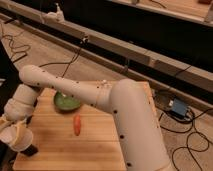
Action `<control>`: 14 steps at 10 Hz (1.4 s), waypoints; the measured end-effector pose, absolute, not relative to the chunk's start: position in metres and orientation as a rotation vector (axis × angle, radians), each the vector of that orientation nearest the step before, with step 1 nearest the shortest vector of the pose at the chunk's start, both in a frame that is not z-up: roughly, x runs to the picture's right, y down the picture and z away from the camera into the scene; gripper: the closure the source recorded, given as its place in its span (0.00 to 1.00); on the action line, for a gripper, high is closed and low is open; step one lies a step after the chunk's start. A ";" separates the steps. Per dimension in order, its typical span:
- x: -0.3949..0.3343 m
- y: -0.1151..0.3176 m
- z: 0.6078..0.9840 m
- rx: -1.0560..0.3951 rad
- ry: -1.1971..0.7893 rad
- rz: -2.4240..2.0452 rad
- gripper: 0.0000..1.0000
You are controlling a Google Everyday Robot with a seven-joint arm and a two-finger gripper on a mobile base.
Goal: Place the ceramic cup over the eraser
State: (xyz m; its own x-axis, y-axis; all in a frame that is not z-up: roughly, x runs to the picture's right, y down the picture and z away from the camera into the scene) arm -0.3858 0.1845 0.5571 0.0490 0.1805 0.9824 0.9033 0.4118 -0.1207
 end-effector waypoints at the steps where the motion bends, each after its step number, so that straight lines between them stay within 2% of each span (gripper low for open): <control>1: -0.387 0.187 0.556 -1.040 -1.442 -0.737 1.00; 5: -0.386 0.201 0.556 -1.069 -1.451 -0.712 1.00; 8: -0.382 0.212 0.570 -1.095 -1.462 -0.667 0.98; 9: -0.381 0.215 0.576 -1.101 -1.466 -0.659 0.93; 11: -0.377 0.225 0.592 -1.131 -1.468 -0.631 0.72; 12: -0.376 0.224 0.592 -1.131 -1.469 -0.630 0.69; 14: -0.376 0.224 0.592 -1.131 -1.469 -0.632 0.69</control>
State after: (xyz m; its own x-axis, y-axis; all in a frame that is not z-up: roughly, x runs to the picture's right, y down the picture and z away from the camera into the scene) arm -0.3765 0.2240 0.5920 0.0814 0.2984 0.9510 0.8955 0.3969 -0.2012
